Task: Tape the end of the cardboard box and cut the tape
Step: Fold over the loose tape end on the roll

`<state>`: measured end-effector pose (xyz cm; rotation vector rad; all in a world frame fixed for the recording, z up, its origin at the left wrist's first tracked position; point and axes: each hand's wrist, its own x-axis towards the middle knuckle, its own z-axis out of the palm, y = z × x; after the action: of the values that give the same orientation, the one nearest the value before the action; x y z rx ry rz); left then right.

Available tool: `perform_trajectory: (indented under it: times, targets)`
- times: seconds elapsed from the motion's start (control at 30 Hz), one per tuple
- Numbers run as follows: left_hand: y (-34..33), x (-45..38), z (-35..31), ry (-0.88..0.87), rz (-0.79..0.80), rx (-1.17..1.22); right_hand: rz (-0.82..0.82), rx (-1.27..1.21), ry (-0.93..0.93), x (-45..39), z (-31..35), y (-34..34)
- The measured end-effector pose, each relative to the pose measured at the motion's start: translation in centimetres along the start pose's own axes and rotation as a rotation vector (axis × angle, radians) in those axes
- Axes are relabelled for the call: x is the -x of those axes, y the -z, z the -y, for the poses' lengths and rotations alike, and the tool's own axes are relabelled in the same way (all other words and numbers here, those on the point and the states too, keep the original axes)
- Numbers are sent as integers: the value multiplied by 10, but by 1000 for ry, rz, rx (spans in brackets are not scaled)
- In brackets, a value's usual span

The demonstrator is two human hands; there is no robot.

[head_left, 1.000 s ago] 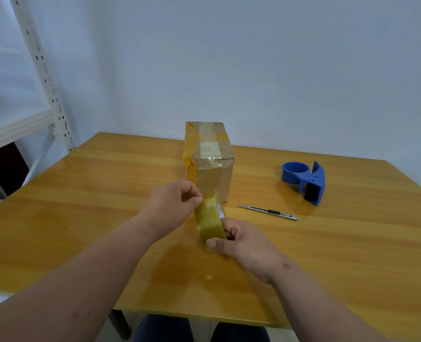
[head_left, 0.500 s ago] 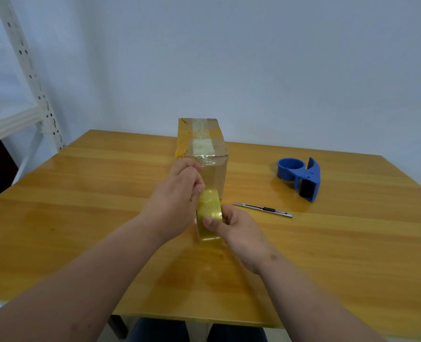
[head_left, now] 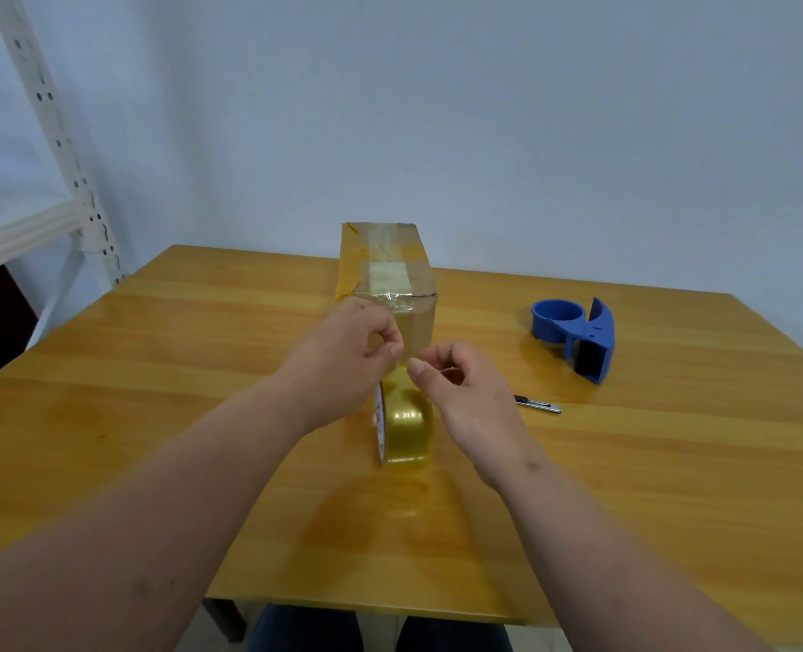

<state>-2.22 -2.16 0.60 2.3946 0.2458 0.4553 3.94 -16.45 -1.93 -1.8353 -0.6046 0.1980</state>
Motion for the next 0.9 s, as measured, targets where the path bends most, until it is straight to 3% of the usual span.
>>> perform_trajectory:
  times: [0.27,0.5,0.9]
  targets:
    - [0,6,5,43,-6,107,15,-45,-60,-6,-8,-5]
    - [-4,6,10,96,-49,274,-37,45,29,-5,-5,-5]
    - [-11,2,9,174,-87,354,-38,-56,7,-13,-3,-1]
